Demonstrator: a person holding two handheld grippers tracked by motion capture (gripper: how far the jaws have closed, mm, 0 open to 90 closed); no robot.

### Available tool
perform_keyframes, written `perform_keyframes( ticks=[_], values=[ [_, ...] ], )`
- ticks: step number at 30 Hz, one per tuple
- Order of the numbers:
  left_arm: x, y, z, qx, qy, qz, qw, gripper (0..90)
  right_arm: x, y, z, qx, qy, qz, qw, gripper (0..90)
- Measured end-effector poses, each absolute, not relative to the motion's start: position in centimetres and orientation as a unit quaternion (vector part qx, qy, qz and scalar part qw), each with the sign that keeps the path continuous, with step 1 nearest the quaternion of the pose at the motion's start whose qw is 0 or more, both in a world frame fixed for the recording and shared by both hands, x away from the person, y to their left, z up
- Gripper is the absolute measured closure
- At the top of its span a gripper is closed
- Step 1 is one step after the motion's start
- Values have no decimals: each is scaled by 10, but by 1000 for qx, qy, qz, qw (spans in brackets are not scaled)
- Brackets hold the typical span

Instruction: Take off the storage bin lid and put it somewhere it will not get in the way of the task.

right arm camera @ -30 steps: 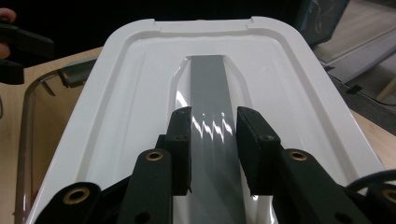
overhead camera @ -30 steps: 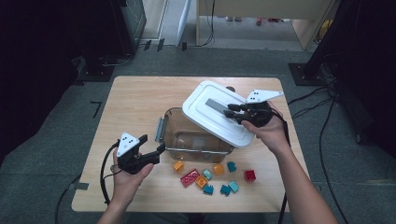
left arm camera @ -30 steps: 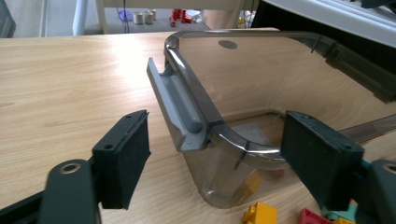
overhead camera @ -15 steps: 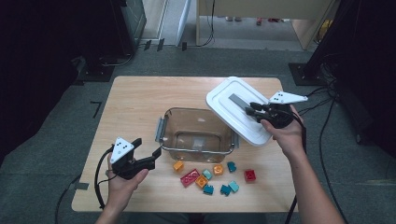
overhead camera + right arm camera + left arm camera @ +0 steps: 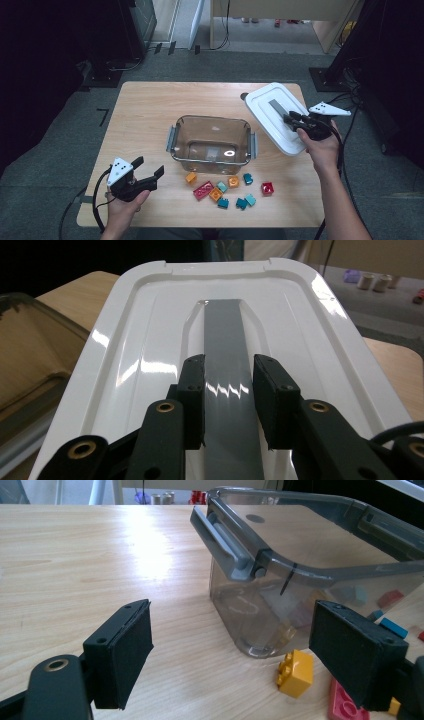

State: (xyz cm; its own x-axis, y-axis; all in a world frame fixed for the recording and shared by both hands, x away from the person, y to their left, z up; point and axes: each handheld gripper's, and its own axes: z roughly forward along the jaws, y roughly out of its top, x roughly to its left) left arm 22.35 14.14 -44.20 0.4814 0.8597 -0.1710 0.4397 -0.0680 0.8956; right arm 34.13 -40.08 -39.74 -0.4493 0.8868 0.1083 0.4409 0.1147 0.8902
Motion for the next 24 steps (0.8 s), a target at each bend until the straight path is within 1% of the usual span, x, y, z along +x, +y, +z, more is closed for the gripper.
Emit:
perform_keyframes(
  ticks=[10,11,15,24],
  values=[
    [219,145,-451,702,464,203,502,176,341,-418,-423,514,686,454,244,685],
    [220,147,-452,700,466,197,504,176,340,-421,-431,520,684,451,242,685],
    [220,148,-457,700,467,191,505,177,339,-423,-446,531,682,443,240,685],
    [216,132,-468,718,448,181,500,177,333,-416,-487,548,689,419,222,685]
  ],
)
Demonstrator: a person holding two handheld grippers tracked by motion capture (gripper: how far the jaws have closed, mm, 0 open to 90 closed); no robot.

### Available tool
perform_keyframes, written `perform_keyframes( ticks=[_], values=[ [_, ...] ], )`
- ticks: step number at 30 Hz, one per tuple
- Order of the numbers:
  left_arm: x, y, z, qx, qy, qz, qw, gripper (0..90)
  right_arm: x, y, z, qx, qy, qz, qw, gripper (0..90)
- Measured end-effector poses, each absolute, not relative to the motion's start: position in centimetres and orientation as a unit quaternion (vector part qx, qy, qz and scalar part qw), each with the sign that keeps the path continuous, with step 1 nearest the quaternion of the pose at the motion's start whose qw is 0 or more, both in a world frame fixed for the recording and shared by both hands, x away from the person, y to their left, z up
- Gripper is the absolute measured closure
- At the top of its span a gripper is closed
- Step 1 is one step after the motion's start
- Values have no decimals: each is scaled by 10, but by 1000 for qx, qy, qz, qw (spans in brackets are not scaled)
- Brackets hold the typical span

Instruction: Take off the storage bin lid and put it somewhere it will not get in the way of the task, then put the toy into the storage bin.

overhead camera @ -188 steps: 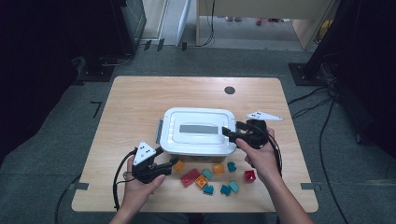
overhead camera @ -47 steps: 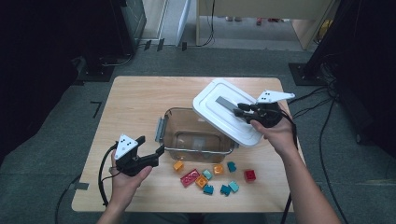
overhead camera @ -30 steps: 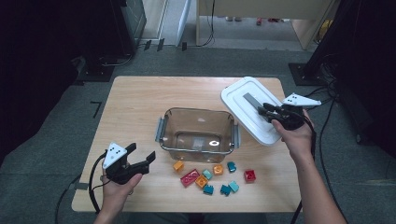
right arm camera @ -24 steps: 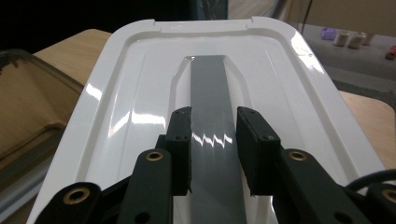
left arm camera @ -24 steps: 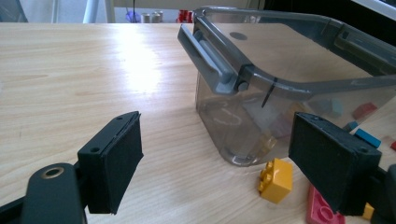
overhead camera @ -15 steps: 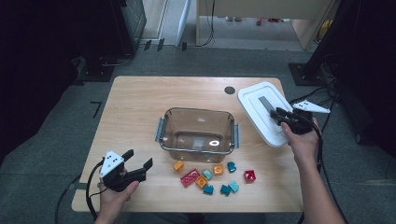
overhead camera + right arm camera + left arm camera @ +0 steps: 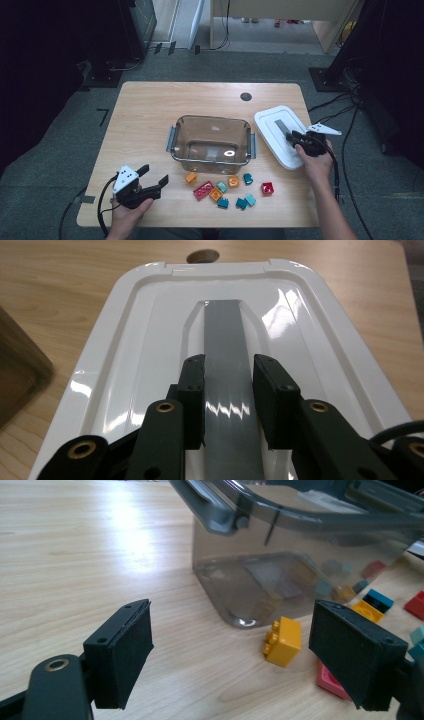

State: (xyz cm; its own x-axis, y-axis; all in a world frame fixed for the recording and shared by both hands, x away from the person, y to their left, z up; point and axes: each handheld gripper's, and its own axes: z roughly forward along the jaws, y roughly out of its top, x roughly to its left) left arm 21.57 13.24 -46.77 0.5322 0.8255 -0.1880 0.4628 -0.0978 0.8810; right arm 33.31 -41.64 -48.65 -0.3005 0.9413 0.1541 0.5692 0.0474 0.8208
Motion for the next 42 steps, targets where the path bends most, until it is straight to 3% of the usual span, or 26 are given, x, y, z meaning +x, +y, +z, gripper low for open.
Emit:
perform_keyframes(
  ticks=[21,26,30,42],
  values=[
    [215,110,-488,743,434,150,486,200,327,-397,-518,553,700,387,234,680],
    [216,101,-491,750,427,144,485,207,321,-396,-515,551,690,399,246,408],
    [217,94,-493,755,424,140,480,226,315,-400,-514,552,686,407,240,338],
    [221,81,-501,763,429,131,465,243,300,-406,-511,554,679,429,221,334]
  ],
)
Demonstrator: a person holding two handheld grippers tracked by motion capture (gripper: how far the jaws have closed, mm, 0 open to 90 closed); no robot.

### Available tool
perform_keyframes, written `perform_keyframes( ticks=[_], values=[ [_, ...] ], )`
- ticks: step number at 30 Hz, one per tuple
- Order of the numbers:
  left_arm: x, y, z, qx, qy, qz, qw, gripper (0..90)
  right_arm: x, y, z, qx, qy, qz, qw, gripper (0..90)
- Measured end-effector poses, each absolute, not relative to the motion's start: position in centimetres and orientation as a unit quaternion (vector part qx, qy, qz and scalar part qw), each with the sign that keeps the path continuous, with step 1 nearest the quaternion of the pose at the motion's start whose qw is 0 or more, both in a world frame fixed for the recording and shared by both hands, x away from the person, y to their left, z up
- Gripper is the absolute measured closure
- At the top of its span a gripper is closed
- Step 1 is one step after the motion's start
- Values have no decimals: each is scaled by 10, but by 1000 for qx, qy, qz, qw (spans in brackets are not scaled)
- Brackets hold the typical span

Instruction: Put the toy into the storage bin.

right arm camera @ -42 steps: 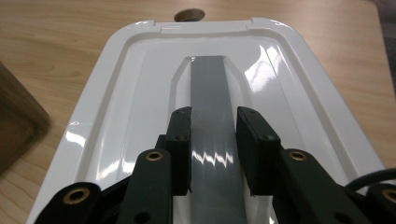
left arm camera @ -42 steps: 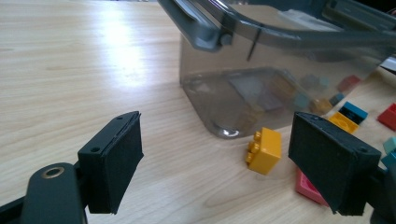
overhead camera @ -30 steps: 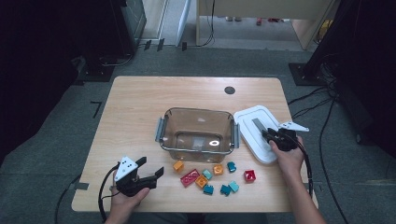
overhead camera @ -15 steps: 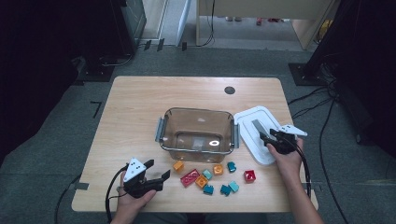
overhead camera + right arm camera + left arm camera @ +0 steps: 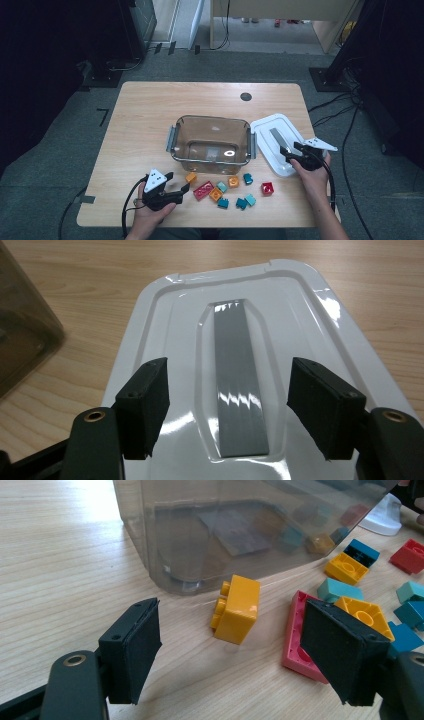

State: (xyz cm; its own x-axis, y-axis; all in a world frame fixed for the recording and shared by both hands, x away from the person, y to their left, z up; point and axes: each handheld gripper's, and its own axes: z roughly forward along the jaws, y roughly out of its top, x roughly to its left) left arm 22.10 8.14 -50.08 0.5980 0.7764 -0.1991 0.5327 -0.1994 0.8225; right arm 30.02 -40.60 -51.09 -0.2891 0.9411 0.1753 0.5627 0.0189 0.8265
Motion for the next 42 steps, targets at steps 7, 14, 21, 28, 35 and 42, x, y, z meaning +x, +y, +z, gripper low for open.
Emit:
perform_keyframes(
  ticks=[7,14,21,28,35,42],
  values=[
    [222,79,-503,762,429,131,466,300,284,-405,-509,549,682,434,211,308],
    [224,77,-505,763,430,132,464,376,258,-409,-510,552,688,425,204,243],
    [224,69,-508,771,425,139,454,459,236,-412,-511,554,689,422,199,205],
    [226,58,-511,785,425,147,425,527,218,-413,-517,557,695,412,193,194],
    [229,49,-512,791,431,163,403,576,204,-411,-523,559,707,389,190,189],
    [231,49,-512,792,433,160,400,681,200,-399,-524,549,727,353,211,172]
  ],
)
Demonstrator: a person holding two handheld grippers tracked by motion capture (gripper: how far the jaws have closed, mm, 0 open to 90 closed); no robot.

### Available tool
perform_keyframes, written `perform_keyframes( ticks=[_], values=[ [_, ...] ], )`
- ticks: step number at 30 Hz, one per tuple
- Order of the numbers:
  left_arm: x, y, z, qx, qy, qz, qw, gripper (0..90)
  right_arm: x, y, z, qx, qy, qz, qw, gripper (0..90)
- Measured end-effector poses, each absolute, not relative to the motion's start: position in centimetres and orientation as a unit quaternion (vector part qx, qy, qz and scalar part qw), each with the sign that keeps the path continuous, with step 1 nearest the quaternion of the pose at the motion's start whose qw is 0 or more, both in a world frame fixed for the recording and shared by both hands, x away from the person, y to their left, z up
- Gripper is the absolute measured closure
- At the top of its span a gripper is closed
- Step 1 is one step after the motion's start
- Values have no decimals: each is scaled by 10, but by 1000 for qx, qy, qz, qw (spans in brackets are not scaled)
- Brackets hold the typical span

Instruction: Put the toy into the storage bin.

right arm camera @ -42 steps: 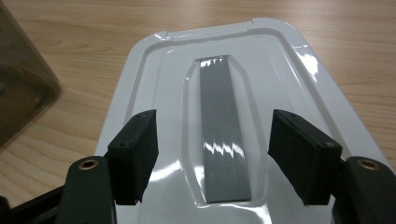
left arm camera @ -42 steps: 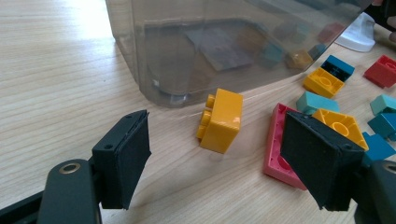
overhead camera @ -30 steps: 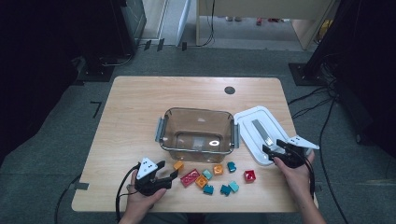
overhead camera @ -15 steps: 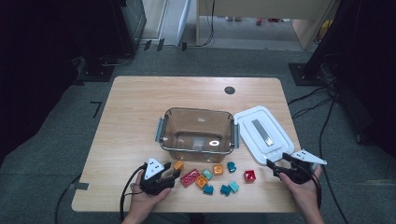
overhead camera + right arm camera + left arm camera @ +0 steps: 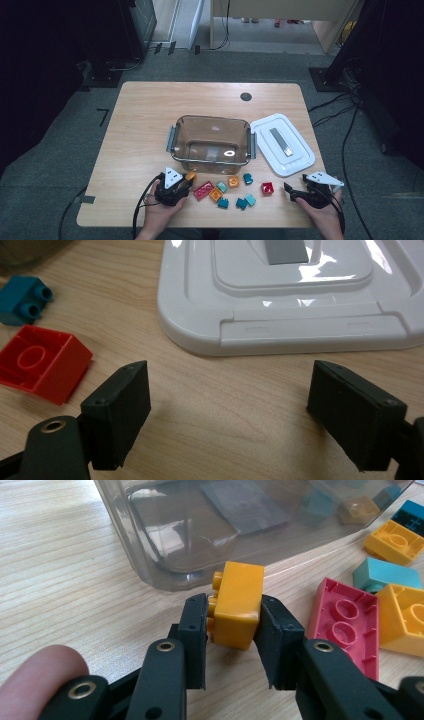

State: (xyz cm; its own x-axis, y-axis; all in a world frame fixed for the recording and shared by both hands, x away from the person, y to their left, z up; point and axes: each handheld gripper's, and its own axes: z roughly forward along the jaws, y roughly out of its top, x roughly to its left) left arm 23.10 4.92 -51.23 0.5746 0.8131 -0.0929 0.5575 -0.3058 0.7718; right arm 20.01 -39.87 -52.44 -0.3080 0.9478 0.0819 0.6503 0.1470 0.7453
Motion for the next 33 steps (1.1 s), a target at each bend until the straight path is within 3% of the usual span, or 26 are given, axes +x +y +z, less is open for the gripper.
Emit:
perform_keyframes(
  ticks=[11,19,33],
  values=[
    [224,55,-504,793,413,145,423,691,200,-393,-525,544,736,333,227,160],
    [206,56,-479,797,385,165,435,692,200,-392,-525,545,735,333,227,159],
    [194,59,-431,787,356,139,485,692,200,-392,-525,547,734,332,228,158]
  ],
)
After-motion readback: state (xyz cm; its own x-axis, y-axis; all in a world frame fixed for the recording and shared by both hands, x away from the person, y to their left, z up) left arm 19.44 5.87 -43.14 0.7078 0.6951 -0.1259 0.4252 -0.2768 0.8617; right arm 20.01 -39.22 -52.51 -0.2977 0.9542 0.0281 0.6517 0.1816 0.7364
